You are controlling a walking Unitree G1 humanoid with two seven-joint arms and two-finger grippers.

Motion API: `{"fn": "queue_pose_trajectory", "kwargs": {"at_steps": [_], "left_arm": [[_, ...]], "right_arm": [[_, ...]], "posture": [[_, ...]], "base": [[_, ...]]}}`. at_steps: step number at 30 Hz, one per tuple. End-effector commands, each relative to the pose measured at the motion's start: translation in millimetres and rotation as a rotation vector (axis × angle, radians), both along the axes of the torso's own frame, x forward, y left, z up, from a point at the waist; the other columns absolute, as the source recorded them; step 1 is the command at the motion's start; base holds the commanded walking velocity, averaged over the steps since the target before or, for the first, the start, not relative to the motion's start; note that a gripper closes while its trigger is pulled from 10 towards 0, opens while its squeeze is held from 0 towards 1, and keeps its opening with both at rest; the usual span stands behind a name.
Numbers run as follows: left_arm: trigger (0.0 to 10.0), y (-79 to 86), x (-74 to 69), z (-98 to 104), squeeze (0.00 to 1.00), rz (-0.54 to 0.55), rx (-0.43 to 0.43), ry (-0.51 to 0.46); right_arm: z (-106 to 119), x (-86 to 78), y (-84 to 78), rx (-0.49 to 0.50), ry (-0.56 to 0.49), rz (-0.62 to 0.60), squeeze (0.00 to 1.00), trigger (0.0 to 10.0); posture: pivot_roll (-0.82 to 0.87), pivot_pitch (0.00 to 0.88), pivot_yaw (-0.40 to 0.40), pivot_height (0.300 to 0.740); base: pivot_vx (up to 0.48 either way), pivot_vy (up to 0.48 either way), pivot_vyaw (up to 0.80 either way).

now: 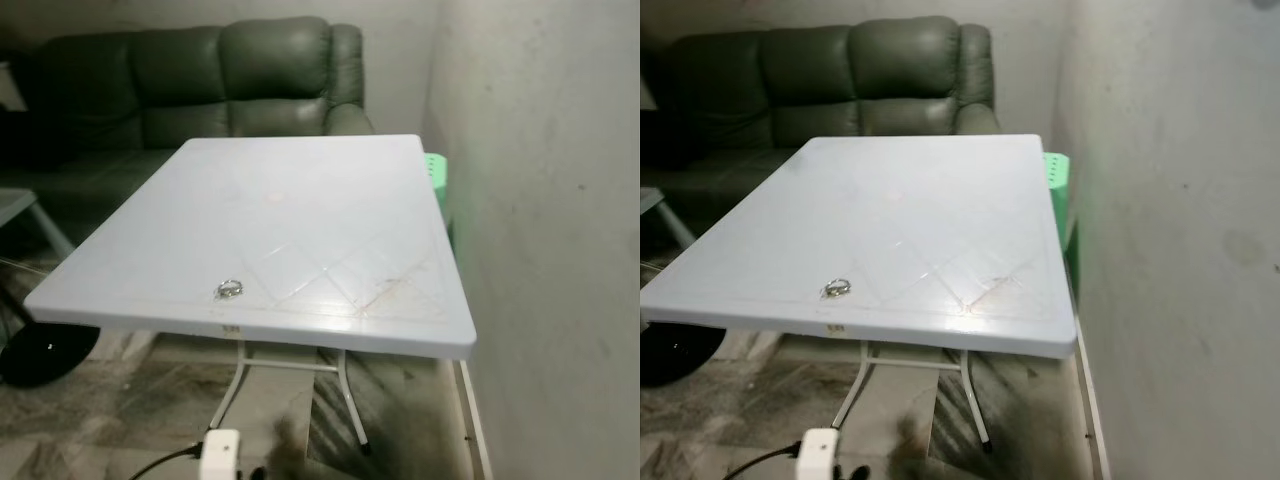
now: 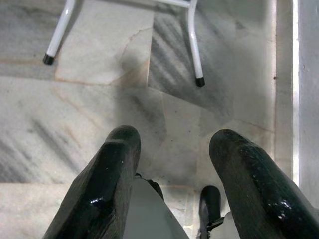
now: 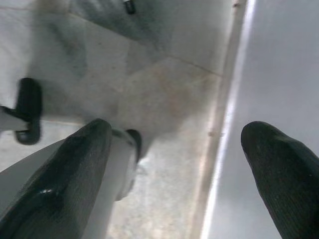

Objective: Hang keys on a hook

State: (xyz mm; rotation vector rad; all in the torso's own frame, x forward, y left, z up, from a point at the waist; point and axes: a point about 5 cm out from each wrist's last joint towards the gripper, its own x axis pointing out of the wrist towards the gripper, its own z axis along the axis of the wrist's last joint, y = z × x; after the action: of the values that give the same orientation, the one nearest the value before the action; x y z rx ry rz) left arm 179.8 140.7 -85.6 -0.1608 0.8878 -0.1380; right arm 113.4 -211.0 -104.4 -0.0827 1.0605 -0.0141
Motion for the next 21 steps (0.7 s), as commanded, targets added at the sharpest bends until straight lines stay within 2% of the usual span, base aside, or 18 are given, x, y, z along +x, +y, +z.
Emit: {"fn": "queue_pose_trajectory", "kwargs": {"at_steps": [1, 4, 21], "left_arm": [[10.0, 12.3, 0.7, 0.3, 0.0, 0.024, 0.029, 0.003], [10.0, 13.2, 0.8, 0.3, 0.0, 0.032, 0.029, 0.004], [10.0, 14.5, 1.0, 0.4, 0.0, 0.048, 0.026, 0.005]], "right_arm": [[0.7, 7.9, 9.9, 0.028, -0.021, 0.003, 0.0, 10.0], [0.7, 7.9, 10.3, 0.029, -0.02, 0.0, 0.0, 10.0], [-0.6, 5.3, 12.9, 0.049, -0.016, -0.03, 0.0, 10.0]], "posture": [[0.0, 0.0, 0.012, 0.74], [0.0, 0.0, 0.013, 0.74], [0.0, 0.01, 0.02, 0.74]], "base": [[0.0, 0.0, 0.0], [0.0, 0.0, 0.0], [0.0, 0.349, 0.0]]}}
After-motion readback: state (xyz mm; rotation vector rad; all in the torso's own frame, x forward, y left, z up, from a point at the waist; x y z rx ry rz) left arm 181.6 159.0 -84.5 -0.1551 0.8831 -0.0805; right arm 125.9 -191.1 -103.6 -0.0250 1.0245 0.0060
